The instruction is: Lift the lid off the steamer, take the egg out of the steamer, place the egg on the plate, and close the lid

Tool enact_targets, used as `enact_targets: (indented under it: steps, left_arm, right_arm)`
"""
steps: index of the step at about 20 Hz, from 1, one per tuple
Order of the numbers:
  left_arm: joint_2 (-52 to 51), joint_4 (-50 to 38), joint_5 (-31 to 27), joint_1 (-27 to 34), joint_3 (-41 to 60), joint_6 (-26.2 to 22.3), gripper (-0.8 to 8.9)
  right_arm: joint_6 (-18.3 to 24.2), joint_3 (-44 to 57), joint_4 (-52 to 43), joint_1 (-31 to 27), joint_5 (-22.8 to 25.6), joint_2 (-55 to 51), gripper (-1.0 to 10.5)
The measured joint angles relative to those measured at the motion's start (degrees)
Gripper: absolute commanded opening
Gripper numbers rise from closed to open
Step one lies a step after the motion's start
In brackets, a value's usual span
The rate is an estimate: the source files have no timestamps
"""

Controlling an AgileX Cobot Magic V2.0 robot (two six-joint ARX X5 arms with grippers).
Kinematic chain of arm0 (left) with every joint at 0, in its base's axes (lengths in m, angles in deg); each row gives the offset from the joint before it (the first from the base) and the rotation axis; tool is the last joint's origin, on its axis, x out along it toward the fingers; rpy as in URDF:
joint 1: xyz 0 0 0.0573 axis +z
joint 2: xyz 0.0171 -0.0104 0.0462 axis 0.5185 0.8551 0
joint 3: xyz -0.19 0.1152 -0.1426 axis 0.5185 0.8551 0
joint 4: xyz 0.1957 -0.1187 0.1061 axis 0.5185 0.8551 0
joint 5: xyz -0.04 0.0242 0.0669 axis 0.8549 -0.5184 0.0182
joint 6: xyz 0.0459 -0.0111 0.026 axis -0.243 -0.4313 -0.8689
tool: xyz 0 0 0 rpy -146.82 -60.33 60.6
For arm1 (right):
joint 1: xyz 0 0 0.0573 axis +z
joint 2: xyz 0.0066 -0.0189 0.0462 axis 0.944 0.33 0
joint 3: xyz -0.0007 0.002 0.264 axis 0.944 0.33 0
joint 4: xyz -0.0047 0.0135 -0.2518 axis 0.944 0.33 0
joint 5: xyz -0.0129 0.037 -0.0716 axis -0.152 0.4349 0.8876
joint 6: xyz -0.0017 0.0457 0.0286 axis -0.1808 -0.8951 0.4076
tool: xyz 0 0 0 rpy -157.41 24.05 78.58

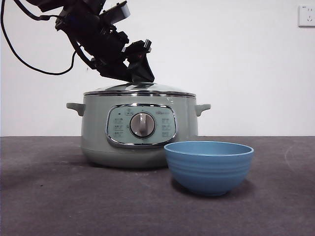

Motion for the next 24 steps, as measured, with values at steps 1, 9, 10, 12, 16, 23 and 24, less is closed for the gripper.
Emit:
enact_targets:
  steps: [1, 9, 10, 12, 16, 23, 24]
  left_arm:
    - [0.0, 0.0, 0.0, 0.0, 0.0, 0.0, 5.72]
    - [-1.22, 1.49, 0.2, 0.04, -1.62, 0.07, 5.85]
    - [-1.53, 2.95, 0.2, 0.07, -2.49, 0.02, 5.85]
    - [-3.04, 6.4, 0.26, 0.07, -4.52, 0.02, 5.84]
    - [-8.02, 20.52, 0.52, 0.07, -10.88, 0.02, 5.83]
    - [-17.53, 56.78, 4.22, 0.07, -25.79, 0.02, 5.21]
    - [-19.04, 61.33, 5.2, 0.07, -26.88, 0.0, 5.21]
  right_arm:
    - [0.02, 0.0, 0.02, 0.0, 0.0, 0.0, 4.4]
    - [0.2, 0.0, 0.66, 0.0, 0.0, 0.0, 4.4]
    - [0.2, 0.0, 0.66, 0.0, 0.0, 0.0, 4.4]
    - [0.2, 0.0, 0.66, 0.0, 0.0, 0.0, 4.4]
    - [0.22, 0.0, 0.72, 0.0, 0.0, 0.0, 4.4]
    - [0.31, 0.0, 0.83, 0.0, -0.02, 0.0, 4.4]
    - [0.44, 0.0, 0.83, 0.0, -0.02, 0.0, 4.4]
